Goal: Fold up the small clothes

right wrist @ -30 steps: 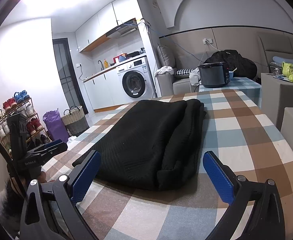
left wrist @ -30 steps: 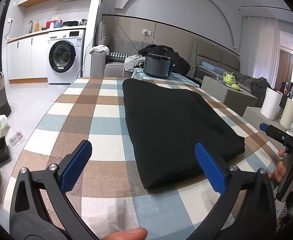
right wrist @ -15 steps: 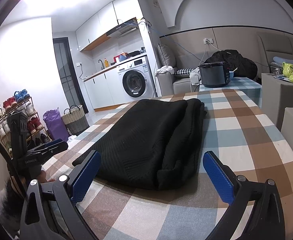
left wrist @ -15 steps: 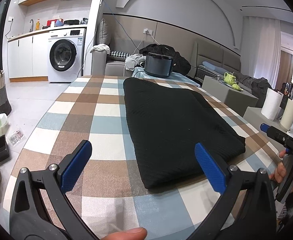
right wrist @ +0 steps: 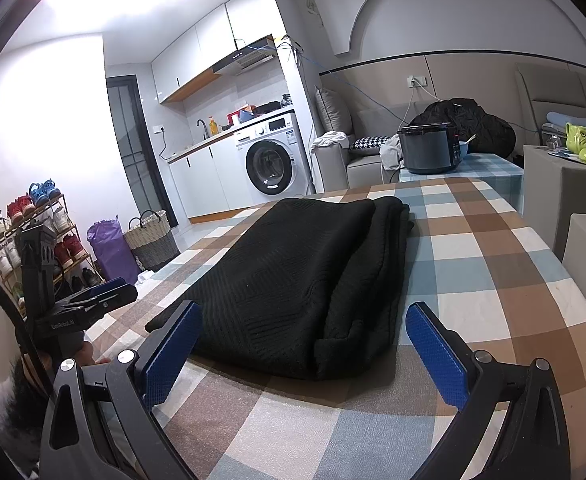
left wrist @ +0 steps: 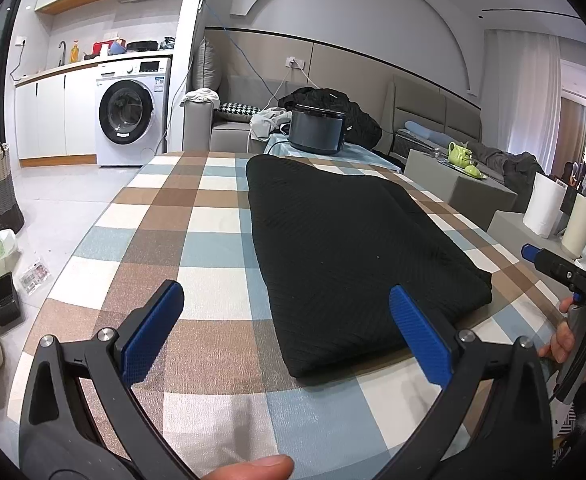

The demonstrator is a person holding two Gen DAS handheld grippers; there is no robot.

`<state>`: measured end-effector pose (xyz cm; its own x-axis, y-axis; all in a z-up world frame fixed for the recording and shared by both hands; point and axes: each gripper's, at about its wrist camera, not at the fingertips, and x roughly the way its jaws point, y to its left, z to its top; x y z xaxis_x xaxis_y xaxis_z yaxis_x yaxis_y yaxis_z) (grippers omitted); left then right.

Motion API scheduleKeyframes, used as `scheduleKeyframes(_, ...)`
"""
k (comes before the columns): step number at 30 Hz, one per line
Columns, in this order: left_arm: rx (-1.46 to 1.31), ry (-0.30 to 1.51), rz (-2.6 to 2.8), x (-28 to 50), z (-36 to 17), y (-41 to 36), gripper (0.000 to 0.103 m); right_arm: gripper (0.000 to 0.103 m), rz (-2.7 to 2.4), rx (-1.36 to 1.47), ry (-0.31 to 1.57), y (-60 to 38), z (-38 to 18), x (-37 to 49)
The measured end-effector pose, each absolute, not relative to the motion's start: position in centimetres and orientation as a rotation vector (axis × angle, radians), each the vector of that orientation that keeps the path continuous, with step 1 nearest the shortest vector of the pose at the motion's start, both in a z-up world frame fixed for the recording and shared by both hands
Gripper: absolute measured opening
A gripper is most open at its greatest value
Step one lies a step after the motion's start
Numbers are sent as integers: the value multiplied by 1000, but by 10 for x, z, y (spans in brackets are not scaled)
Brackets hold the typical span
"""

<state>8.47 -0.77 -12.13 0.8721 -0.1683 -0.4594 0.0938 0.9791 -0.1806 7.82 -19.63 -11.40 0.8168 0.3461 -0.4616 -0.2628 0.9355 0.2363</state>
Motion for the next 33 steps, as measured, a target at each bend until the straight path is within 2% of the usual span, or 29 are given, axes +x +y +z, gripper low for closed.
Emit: scheduleKeyframes(33, -145, 494, -144, 85, -122, -8, 102, 103, 324, 160, 526, -195, -115, 77)
